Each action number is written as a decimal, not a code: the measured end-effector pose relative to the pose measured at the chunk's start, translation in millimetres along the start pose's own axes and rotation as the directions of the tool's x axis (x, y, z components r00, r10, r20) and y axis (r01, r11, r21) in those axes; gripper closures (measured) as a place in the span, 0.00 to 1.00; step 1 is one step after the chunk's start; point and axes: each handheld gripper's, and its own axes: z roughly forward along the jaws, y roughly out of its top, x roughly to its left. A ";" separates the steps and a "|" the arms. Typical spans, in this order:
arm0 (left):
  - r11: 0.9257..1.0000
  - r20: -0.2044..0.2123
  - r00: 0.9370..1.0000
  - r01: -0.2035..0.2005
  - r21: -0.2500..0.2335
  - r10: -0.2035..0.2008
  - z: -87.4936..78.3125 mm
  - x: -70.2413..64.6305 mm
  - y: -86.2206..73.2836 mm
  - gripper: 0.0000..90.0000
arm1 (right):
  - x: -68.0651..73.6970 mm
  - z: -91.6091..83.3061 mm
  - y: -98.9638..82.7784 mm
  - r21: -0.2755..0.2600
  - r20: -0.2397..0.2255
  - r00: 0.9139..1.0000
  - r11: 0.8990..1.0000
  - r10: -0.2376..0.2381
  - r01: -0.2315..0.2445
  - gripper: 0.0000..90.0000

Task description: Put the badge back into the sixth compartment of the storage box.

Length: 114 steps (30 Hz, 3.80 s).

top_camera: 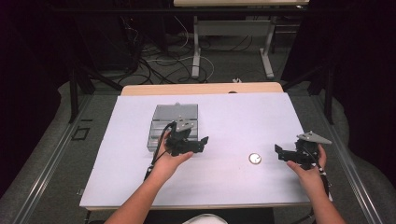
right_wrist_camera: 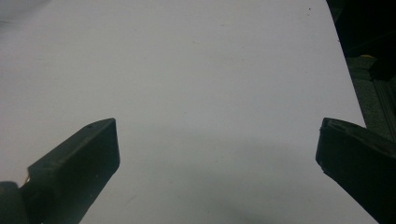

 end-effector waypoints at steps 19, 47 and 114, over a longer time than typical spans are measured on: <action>0.998 0.081 0.996 -0.034 0.045 0.031 44.5 -36.8 14.7 0.24 | -1.0 1.8 -0.9 0.006 -0.004 1.000 1.000 -0.011 0.011 0.00; 0.982 0.215 0.966 -0.166 0.093 0.143 101.2 -92.0 20.0 0.30 | 0.6 6.2 -1.4 0.011 -0.008 0.999 0.999 -0.031 0.031 0.00; 0.943 0.288 0.928 -0.291 0.164 0.236 157.4 -131.0 -4.5 0.46 | 0.5 8.9 -2.5 0.019 0.001 0.999 0.999 -0.032 0.032 0.00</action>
